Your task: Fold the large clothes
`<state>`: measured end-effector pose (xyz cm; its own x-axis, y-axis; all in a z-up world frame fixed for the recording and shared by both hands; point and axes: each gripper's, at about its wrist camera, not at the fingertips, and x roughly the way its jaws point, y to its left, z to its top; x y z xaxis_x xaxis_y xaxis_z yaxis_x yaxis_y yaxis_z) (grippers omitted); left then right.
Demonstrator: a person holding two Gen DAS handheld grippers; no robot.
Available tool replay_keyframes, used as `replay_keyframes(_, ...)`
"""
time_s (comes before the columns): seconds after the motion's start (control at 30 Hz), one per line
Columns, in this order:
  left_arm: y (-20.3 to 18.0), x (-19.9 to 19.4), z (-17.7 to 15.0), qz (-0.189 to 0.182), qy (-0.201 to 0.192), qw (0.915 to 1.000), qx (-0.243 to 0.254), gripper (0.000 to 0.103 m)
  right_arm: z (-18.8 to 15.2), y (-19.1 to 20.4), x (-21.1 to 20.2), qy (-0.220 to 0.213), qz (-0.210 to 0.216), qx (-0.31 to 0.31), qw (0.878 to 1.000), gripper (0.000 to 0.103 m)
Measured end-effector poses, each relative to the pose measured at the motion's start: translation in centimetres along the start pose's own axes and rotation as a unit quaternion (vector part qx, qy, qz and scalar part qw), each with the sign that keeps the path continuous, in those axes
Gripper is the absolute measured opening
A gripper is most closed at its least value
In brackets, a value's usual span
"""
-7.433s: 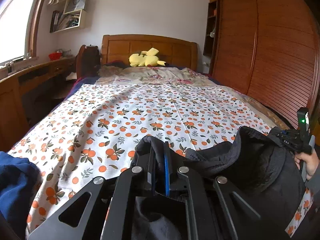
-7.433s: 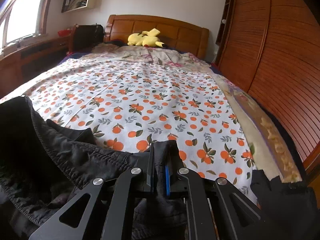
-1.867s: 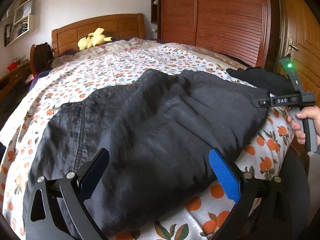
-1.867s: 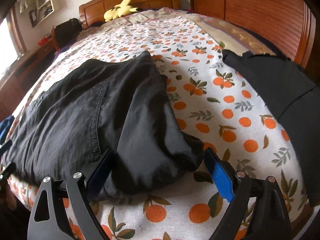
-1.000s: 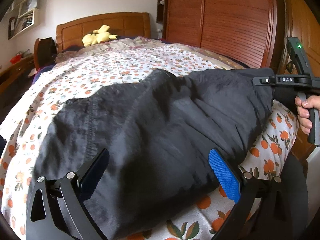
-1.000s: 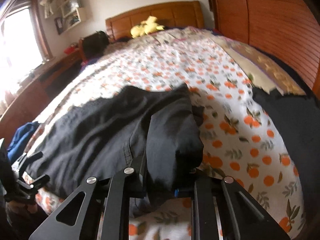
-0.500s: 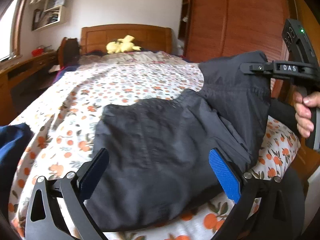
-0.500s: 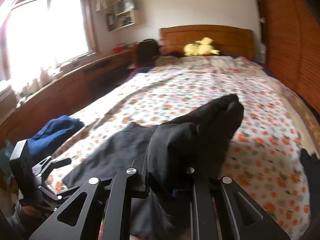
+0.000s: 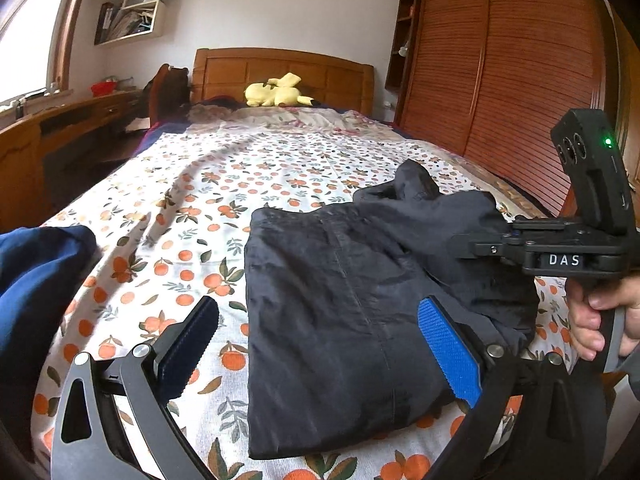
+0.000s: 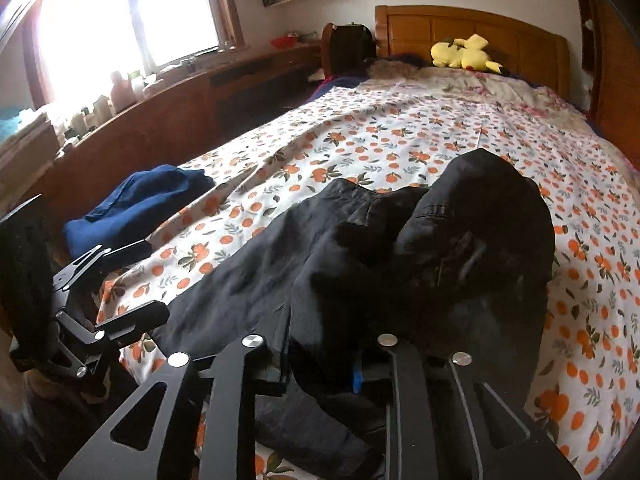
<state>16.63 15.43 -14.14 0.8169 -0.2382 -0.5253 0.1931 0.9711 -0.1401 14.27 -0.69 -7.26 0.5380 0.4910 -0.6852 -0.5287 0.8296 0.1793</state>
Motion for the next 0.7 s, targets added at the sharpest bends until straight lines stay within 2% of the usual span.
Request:
replay_keyframes(0.03, -0.1, 0.0, 0.0, 0.000, 0.000, 1.0000, 0.000, 0.100, 0.0, 0.1, -0.2, -0.002, -0.001, -0.001, 1.000, 0.029)
replay_keyframes(0.27, -1.0, 0.5, 0.6, -0.004, -0.001, 1.0000, 0.005, 0.100, 0.7, 0.2, -3.6, -0.035, 0.002, -0.002, 0.999, 0.037)
replay_keyframes(0.4, -2.2, 0.9, 1.2, -0.014, -0.006, 0.9999, 0.008, 0.100, 0.3, -0.7, -5.7, -0.045, -0.032, -0.019, 0.998, 0.037)
replay_keyframes(0.7, -6.5, 2.7, 3.4, -0.048, -0.018, 0.9985, 0.019, 0.100, -2.6, -4.5, -6.3, -0.023, -0.096, -0.017, 0.995, 0.037)
